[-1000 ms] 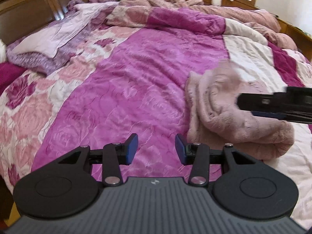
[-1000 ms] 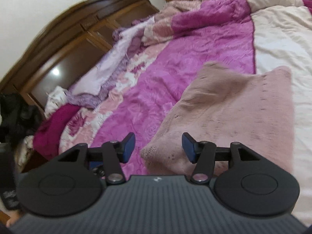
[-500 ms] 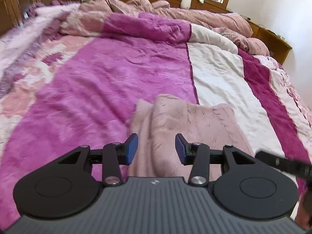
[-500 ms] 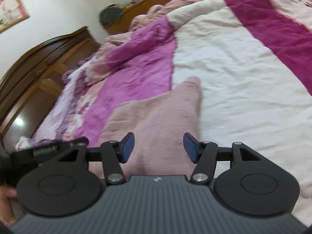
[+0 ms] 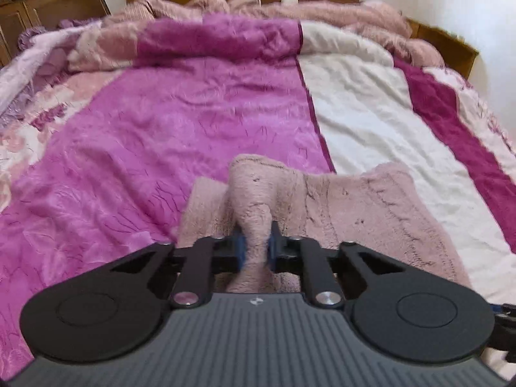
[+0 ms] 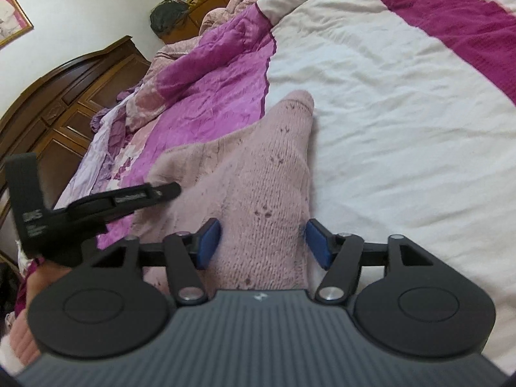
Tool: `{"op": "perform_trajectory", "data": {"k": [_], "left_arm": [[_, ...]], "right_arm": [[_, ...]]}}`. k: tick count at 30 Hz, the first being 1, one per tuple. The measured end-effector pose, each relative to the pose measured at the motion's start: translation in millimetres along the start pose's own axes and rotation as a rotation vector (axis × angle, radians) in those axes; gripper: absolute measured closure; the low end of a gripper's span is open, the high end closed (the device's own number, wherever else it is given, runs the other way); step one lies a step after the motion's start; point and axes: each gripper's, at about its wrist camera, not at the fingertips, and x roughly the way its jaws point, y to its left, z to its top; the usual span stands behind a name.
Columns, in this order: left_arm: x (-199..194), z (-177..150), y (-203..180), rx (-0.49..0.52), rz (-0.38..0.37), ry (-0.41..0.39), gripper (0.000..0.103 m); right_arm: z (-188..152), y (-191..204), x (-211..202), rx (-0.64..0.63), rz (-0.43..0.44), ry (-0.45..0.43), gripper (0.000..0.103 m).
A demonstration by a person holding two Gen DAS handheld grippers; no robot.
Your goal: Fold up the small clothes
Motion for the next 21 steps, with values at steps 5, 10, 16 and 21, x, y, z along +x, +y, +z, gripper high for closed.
{"op": "perform_trajectory", "data": {"k": [5,10,16,21], "left_arm": [[-20.6,-4.8,29.7,-0.045,0.067,-0.025,0.093],[-10.0,-8.2,51.6,-0.088,0.044,0.025,0.09],[-31.1,-5.5,49.7,-0.115,-0.023,0.059,0.049],[-52.1,-22.2,41.6,-0.112,-0.105,0.113,0.03]], "right_arm": [[-10.0,26.7,-0.2,-0.148,0.015,0.004,0.04],[-13.5,35.9,6.0,-0.196,-0.03,0.001,0.038],[-6.9,26.8,3.5,-0.151,-0.004,0.019,0.032],[-2.5,12.1,1.2,-0.055,0.026,0.023,0.029]]}}
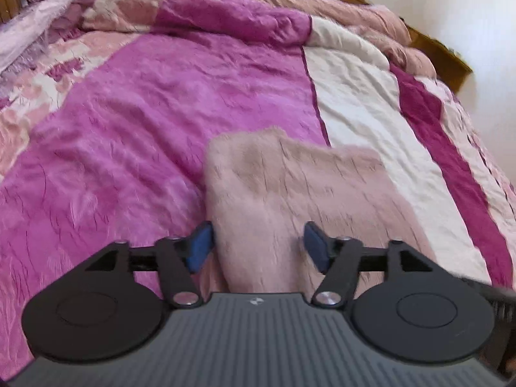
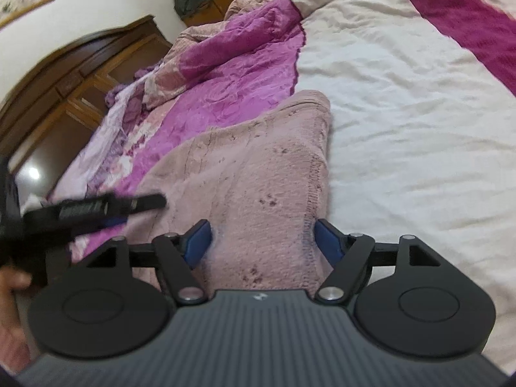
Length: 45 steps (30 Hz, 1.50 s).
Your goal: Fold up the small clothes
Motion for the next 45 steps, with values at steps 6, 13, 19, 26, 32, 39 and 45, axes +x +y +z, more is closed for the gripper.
{"op": "perform_trajectory", "data": {"k": [6,13,19,26,32,39,45], "left_arm": [[4.2,-22.4,8.8,-0.019,0.052,0.044,0.018],[26.0,-29.2,40.0,-0.278,-0.237,0.172,0.018],[23.9,-39.2,31.8,-0.24,-0.27,0.132,0.034],[-6.8,-39.0,16.7,-0.235,-0.322,0.091,0.054],[-35.1,-57.0,-26.1,-0.226,-0.391,0.124,0.054],[-58.4,-106.3,-87.2,-0.186,-0.454,0.217,0.054],[-53.1,-143.5,-108.1,-0.091,-0.318,0.274,0.052]], "right_arm": [[0.0,-16.3,8.6,0.074,0.029,0.046,0.019],[4.0,-22.1,37.4,0.101,0.154,0.133,0.018],[11.1,-23.0,39.0,0.114,0.164,0.137,0.044],[26.3,-14.1,0.7,0.147,0.196,0.1,0.055],[27.2,-24.4,-61.6,0.141,0.156,0.104,0.055],[-6.6,-53.2,-131.0,0.131,0.067,0.113,0.055],[-49.7,-76.7,-130.5,0.1,-0.049,0.18,0.049]]}}
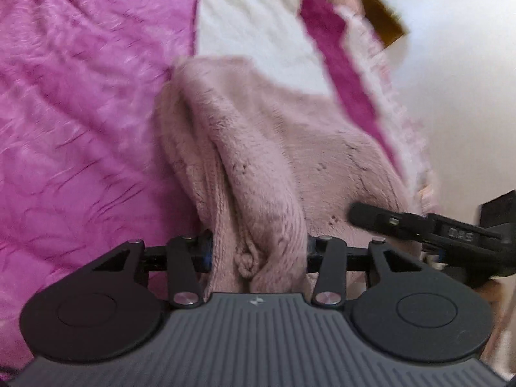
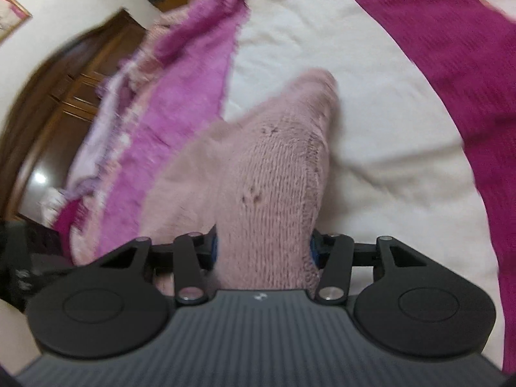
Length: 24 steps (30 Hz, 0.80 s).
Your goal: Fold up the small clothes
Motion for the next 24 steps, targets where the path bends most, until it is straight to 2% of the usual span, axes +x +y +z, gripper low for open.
{"op": "perform_trajectory", "data": {"k": [1,3,7,12,17,22,24], "left_arm": [[0.3,-3.6,1.3,0.004,0.021,0.004,0.051],[-6.2,-6.9,5.6,-0.014,0.015,-0.003,0.051],[-24.2,-8.5,4.3,0.005,0.065,-0.045,0.051],[-45.8,-18.8,-8.3,0.073,0.136,-0.099,0.05],[-39.6,-29.1,-12.8,0.127,0.231,-0.119,0.045],[-48.9,-43.2,-33.5,0.183,0.299,-0.175,0.044],[-53.6,-51.5,-44.8,0.218,0.326,-0.188,0.038]], "right_arm": [[-5.7,-2.1,0.7,-0.018,-0.013,-0.007,0.046],[-13.4,-3.8,-4.9,-0.039,-0.012,-0.039,0.045],[-16.8,-1.4,-21.4,-0.072,-0.01,-0.077,0.044],[-24.1,-1.9,-41.6,-0.114,-0.03,-0.155,0.045],[-34.0,-6.0,-32.9,-0.129,-0.072,-0.146,0.045],[-47.3,9.8,-44.8,-0.185,-0.113,-0.207,0.045],[-54.7,16.2,-49.1,-0.213,-0.139,-0.232,0.036]]}}
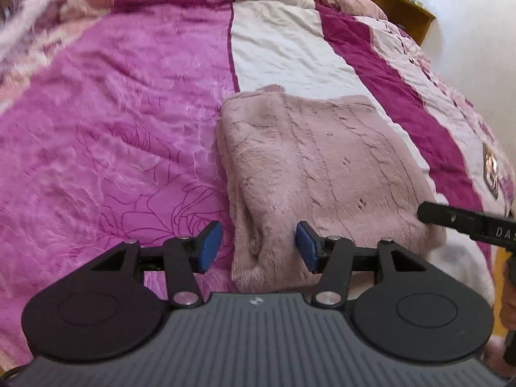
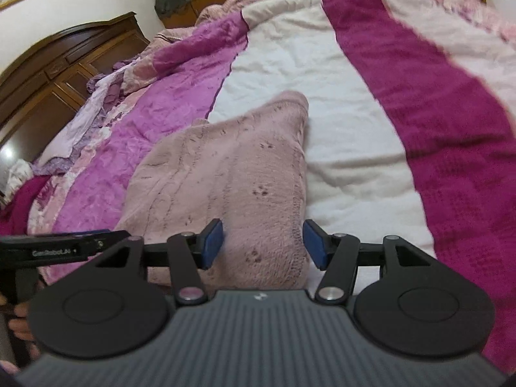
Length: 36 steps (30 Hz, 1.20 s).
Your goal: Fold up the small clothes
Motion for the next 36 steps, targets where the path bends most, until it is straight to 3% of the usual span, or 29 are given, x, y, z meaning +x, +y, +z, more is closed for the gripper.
{"op": "perform_trajectory", "data": {"k": [1,5,14,20,36], "left_arm": [[-3.2,-2.1,-4.6,0.012,0.008,-0.005,0.036],[-19.4,-14.1,-23.6,0.042,0.037,-0.027,0.028],[-12.6,-34.1,-58.0,0.056,0.105,0.014,0.028],[-1.9,-38.8,-60.8,0.038,0.126,0.052,0.028],[-1.0,-38.3,-57.6,0.038,0.138,0.052,0.028]], "right_arm": [[-3.7,2.9,-3.2,-0.009,-0.013,-0.012,0.031],[-16.9,12.0,-9.6,-0.032,-0.041,-0.016,0.031],[-33.1,28.1,-15.0,-0.051,-0.08,-0.015,0.031],[-35.4,33.2,-13.8,-0.064,-0.094,-0.015,0.031],[-37.2,32.8,-10.1,-0.052,-0.097,0.002,0.031]]}}
